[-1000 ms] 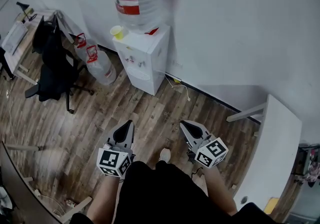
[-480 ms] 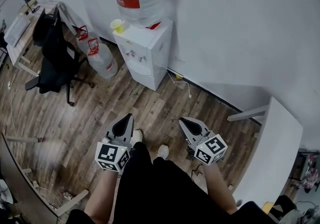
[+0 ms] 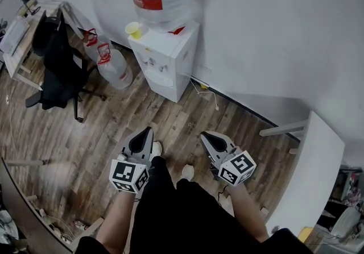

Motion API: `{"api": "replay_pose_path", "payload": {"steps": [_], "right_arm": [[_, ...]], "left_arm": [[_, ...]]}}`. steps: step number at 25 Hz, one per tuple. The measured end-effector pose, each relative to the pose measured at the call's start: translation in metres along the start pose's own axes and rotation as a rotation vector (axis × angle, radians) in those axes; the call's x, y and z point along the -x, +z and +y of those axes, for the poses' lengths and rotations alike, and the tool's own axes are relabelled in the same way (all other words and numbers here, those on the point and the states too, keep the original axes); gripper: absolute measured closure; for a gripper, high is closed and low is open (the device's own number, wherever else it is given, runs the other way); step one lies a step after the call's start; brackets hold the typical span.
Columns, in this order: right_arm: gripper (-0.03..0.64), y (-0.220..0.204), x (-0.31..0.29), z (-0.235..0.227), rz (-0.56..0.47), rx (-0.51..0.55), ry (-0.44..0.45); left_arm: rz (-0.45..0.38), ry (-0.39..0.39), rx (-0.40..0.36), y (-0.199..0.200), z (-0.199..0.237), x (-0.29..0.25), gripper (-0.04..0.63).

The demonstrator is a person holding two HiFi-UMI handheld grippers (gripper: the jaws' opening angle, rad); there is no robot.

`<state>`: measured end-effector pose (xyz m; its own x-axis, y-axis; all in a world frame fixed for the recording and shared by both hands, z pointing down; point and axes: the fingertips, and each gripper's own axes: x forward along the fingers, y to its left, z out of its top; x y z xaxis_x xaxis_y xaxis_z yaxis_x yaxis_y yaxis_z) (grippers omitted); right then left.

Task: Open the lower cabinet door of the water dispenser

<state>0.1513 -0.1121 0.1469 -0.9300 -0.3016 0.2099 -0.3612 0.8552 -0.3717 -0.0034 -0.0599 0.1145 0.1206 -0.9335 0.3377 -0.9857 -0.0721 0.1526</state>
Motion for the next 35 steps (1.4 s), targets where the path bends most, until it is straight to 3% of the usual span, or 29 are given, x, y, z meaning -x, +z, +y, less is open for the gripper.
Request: {"api": "replay_pose_path", "payload": {"steps": [12,19,27,35], "right_arm": [[0.592,-0.024,-0.091,-0.025,0.095,0.007,-0.071],[0.592,-0.045,-0.157,-0.054,0.159,0.017,-0.089],[0.592,-0.078,-0.206,-0.095,0.199,-0.013,-0.098],[0.593,-0.115,-0.241,-0.135,0.219,-0.011,-0.102]], "left_arm": [[0.047,-0.064,0.036,-0.008,0.070,-0.048,0.581],[0.096,-0.098,0.060,-0.038,0.122,-0.086,0.581],[0.080,-0.083,0.111,-0.064,0.165,-0.130,0.581],[0.095,-0.049,0.102,-0.106,0.199,-0.160,0.581]]}}
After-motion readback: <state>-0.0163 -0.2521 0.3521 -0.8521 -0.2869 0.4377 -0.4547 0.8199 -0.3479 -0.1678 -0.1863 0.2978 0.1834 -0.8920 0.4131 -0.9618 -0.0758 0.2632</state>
